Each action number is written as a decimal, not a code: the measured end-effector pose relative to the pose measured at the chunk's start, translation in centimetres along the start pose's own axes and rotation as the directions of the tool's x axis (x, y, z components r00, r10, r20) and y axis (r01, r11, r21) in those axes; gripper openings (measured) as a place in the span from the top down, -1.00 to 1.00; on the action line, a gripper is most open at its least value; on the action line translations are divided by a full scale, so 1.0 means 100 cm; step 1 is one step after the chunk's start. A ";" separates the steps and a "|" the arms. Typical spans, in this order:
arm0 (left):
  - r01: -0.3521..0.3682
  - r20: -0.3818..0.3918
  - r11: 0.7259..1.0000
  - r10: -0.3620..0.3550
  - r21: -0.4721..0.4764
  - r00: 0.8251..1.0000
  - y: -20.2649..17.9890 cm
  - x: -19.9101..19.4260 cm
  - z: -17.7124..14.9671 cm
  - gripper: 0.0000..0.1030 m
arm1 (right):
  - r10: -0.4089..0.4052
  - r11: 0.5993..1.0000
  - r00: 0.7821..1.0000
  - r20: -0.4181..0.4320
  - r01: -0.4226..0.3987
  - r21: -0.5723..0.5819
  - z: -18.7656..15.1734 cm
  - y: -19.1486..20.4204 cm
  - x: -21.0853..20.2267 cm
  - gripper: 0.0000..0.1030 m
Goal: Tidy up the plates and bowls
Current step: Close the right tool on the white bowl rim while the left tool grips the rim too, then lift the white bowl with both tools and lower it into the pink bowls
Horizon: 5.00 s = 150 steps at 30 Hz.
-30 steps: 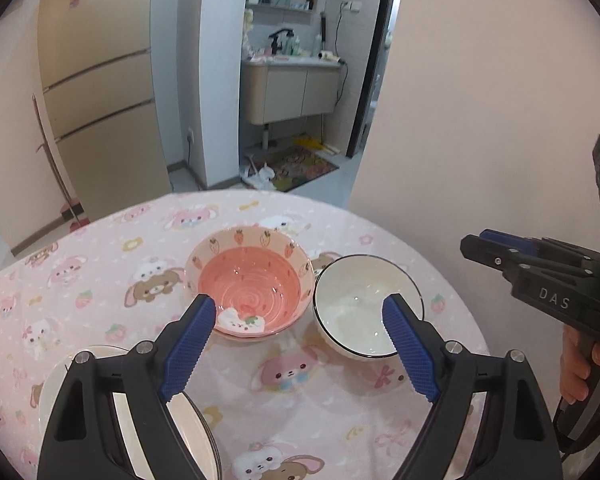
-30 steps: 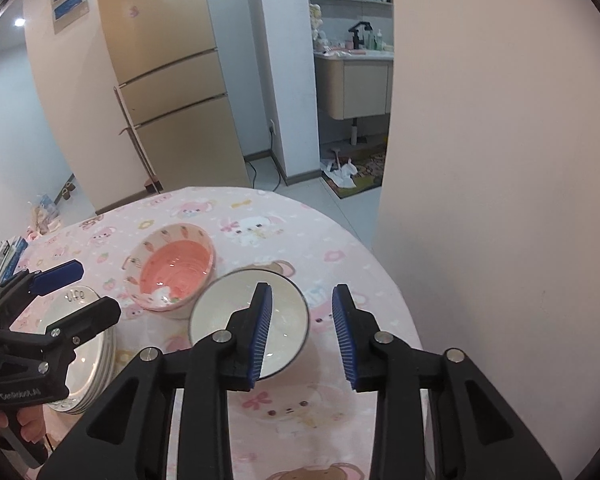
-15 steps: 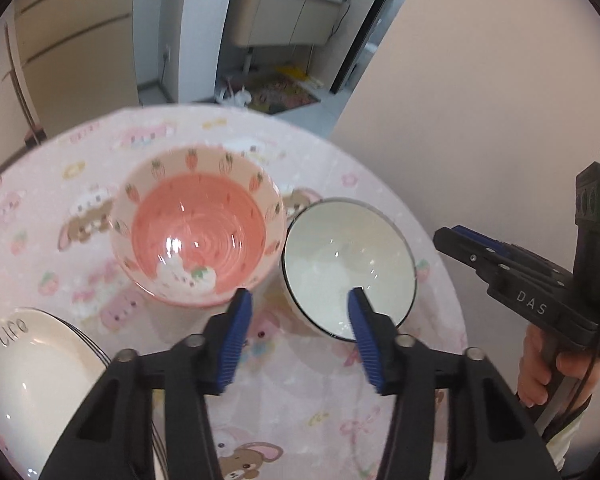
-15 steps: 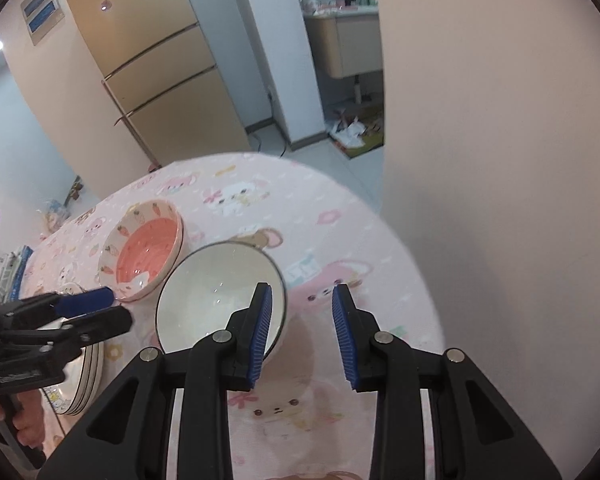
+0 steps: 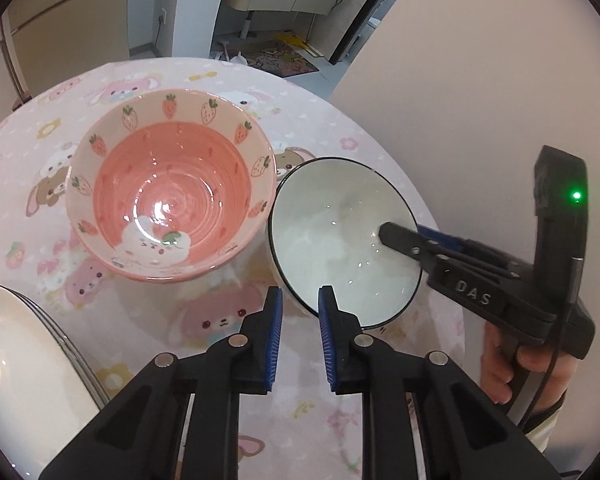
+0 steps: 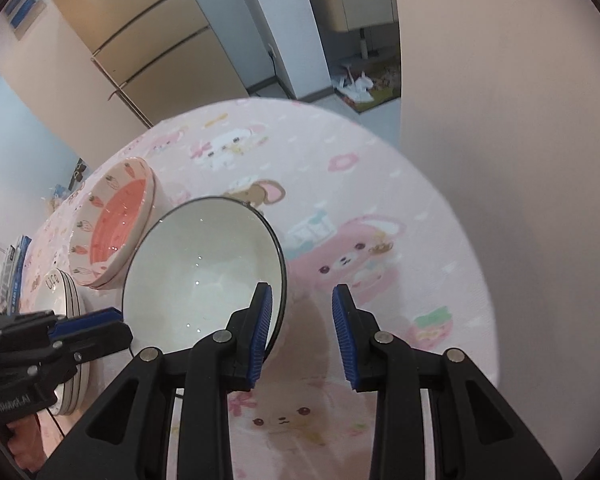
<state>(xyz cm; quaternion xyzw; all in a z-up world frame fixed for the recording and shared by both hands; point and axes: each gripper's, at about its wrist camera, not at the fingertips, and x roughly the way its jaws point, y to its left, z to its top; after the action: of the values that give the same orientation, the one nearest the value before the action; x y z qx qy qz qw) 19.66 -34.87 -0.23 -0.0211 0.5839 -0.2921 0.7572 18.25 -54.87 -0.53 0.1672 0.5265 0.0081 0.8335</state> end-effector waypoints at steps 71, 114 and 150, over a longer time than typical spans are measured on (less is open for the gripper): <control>0.006 -0.091 0.998 0.000 0.070 0.996 0.004 0.010 -0.056 0.63 | 0.051 0.989 0.975 -0.218 -0.079 -0.124 -0.069 0.054 -0.004 0.60; -0.115 0.227 0.991 0.096 0.072 0.969 0.033 -0.143 -0.014 0.79 | 0.081 0.945 0.979 0.186 -0.016 -0.327 -0.007 0.161 -0.100 0.83; -0.321 0.189 0.945 0.305 0.061 0.933 0.076 -0.041 0.051 0.79 | -0.041 0.980 0.993 0.112 0.062 -0.189 0.055 0.150 0.021 0.78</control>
<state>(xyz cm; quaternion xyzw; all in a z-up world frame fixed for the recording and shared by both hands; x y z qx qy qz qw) 26.85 -28.28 2.10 0.0808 0.4964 -0.1907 0.8430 26.45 -41.78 4.13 0.0723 0.4820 0.0283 0.8727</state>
